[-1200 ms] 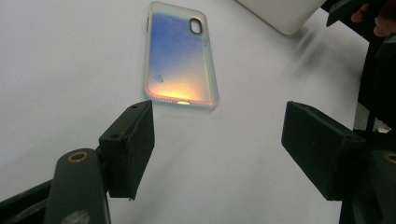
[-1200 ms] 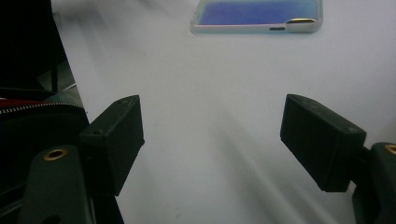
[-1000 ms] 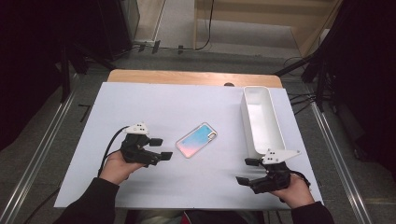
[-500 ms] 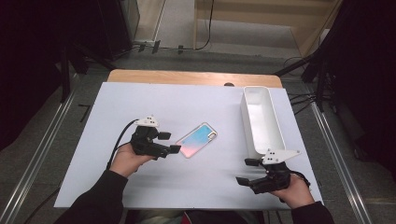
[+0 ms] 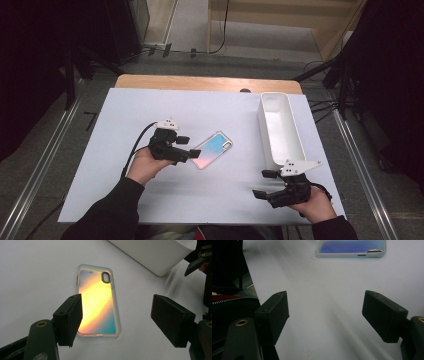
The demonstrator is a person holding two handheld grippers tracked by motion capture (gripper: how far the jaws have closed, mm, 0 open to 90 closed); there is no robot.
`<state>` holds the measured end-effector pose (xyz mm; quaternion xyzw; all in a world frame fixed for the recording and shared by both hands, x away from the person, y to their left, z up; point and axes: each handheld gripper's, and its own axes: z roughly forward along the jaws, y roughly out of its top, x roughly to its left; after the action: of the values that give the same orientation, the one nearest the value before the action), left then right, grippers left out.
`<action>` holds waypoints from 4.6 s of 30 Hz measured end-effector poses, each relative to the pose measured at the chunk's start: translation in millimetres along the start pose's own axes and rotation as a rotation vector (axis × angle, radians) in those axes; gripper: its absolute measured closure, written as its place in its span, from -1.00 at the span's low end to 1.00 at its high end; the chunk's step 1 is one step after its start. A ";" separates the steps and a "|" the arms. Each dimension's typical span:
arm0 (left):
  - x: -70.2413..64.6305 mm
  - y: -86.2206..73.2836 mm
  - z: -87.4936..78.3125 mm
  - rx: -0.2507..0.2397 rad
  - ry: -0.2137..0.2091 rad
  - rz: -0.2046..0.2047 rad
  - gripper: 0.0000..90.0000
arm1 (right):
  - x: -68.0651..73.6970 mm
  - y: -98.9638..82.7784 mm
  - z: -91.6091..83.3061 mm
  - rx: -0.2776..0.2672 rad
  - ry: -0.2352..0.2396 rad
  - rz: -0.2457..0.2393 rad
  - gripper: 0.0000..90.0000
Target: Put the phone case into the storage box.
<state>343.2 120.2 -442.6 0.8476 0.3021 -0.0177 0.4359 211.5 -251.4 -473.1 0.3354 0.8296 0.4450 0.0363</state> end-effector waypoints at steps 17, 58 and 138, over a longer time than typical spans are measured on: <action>-3.0 15.9 19.7 -0.027 -0.003 0.010 -1.00 | -0.4 -0.1 0.3 0.005 0.002 0.000 -0.55; 4.5 1.4 81.7 0.008 0.125 0.042 -0.99 | -0.8 -0.5 0.2 0.012 0.012 0.008 -0.55; -5.7 -3.8 90.2 0.003 0.216 0.071 -0.62 | -0.4 0.0 1.0 0.011 0.006 0.004 -0.55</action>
<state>357.6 51.4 -499.6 0.8555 0.3170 0.0887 0.3998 212.2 -251.0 -473.8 0.3358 0.8314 0.4416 0.0311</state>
